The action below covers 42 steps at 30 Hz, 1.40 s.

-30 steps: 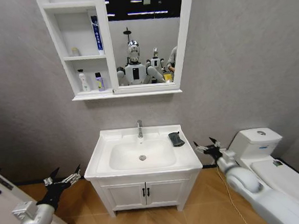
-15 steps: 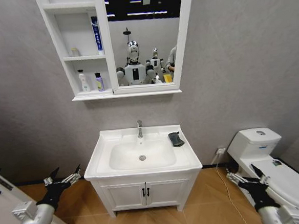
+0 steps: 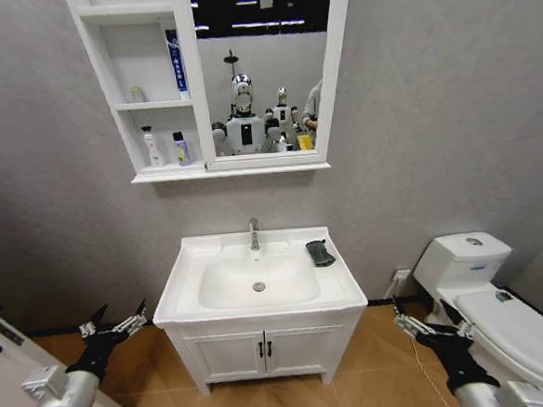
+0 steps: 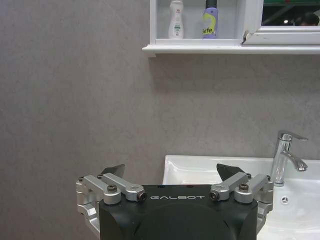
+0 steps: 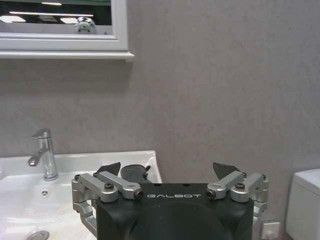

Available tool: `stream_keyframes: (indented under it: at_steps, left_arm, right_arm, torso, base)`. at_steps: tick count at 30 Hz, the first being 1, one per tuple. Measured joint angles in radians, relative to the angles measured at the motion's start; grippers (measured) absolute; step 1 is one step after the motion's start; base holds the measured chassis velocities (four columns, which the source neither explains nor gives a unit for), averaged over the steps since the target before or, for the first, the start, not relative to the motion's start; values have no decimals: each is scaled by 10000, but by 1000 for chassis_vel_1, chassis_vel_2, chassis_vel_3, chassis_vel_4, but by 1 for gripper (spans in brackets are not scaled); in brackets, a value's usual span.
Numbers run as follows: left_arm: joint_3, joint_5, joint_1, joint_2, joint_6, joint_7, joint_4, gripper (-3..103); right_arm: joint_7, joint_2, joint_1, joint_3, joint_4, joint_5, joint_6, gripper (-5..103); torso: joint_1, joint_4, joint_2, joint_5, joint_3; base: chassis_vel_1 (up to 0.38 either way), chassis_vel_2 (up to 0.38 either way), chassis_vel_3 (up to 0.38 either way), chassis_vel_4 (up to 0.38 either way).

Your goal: Move facial cleanser and shampoo from washbasin to cabinet, then wipe washbasin with towel.

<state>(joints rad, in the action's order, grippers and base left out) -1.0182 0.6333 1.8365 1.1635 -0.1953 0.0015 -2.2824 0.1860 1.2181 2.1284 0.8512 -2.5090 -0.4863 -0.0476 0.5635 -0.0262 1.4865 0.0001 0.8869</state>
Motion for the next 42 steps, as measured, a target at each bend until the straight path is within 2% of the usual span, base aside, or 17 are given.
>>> stream_keyframes:
  at_steps: [7,14,42]
  left_arm:
    - [0,0,-1,0,0,1,0,100]
    - [0,0,0,0,0,0,0,100]
    - [0,0,-1,0,0,0,0,100]
  right_arm:
    - [-825,-200,-233,207,205,16,369,100]
    - [-735,-159,-290,240,290,271,254,100]
    - [-679,-148,-304,239,316,274,246,100]
  torso:
    - [0,0,0,0,0]
    - [0,-1,0,-1,0]
    - [3,-2,-2,-2,1]
  base:
    - [0,0,0,0]
    - [0,0,0,0]
    - [21,-22,-22,24]
